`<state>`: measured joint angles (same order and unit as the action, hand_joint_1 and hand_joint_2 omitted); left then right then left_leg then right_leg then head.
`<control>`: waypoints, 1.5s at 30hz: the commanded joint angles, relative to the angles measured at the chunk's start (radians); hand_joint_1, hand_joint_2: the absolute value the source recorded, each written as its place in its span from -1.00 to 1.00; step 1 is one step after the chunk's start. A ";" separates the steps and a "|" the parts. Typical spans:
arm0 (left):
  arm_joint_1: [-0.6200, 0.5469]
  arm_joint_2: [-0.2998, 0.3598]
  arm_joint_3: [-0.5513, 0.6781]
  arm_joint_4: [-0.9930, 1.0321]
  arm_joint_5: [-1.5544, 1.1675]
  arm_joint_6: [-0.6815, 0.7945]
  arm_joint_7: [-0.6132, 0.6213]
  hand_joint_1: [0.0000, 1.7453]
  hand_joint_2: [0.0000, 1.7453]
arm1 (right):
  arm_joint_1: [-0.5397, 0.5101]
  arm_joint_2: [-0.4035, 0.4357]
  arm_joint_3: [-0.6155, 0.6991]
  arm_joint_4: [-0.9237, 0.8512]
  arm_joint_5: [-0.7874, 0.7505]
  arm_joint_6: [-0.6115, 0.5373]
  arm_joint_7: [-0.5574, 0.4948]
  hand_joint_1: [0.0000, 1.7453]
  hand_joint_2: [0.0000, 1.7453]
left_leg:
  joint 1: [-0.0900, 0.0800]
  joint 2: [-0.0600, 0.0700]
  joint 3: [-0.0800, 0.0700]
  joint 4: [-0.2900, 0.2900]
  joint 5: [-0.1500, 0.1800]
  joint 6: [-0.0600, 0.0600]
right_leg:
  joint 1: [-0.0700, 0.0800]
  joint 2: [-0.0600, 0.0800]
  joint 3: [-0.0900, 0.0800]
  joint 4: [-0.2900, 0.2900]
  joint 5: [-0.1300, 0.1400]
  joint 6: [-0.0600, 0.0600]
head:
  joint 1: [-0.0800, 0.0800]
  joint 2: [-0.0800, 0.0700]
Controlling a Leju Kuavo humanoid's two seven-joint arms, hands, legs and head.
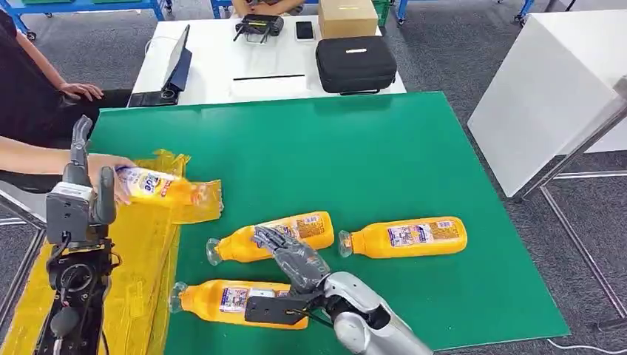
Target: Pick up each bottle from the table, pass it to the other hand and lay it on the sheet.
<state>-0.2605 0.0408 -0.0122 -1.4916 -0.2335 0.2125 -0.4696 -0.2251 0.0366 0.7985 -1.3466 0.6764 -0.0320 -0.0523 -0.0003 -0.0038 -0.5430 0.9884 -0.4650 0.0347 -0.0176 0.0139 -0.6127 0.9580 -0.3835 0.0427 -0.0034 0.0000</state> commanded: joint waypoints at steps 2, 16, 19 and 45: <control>-0.037 -0.001 -0.027 0.050 0.005 0.003 0.003 -1.00 -1.00 | -0.056 -0.012 0.063 0.073 0.000 0.007 0.006 -1.00 1.00 | 0.001 0.000 0.004 0.000 -0.002 -0.002 | 0.001 -0.002 0.004 -0.001 -0.002 -0.002 | 0.000 0.000; -0.102 -0.002 -0.028 0.153 0.027 0.010 0.006 -1.00 -1.00 | -0.070 -0.028 0.125 0.030 -0.029 0.034 -0.008 -1.00 1.00 | 0.001 -0.002 0.004 0.000 -0.001 -0.003 | 0.002 -0.004 0.005 0.000 -0.002 -0.003 | 0.000 0.000; -0.114 -0.001 -0.030 0.169 0.030 0.009 0.004 -1.00 -1.00 | -0.069 -0.036 0.161 0.028 -0.008 0.083 0.028 -1.00 1.00 | 0.000 -0.002 0.001 0.000 0.000 -0.001 | 0.001 -0.003 0.002 0.000 -0.001 -0.001 | 0.000 0.000; -0.094 -0.005 -0.052 0.157 0.063 0.006 0.014 -1.00 -1.00 | -0.054 -0.095 0.272 0.101 0.102 0.213 0.214 -1.00 1.00 | 0.001 -0.002 0.004 -0.001 -0.001 -0.002 | 0.001 -0.003 0.005 -0.002 -0.001 -0.002 | 0.000 0.000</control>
<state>-0.3297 0.0336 -0.0408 -1.3832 -0.1823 0.2155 -0.4631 -0.2759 -0.0156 1.0094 -1.3005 0.7088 0.1778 0.0870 -0.0005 -0.0035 -0.5429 0.9885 -0.4650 0.0347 -0.0177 0.0141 -0.6130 0.9579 -0.3835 0.0428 -0.0031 0.0000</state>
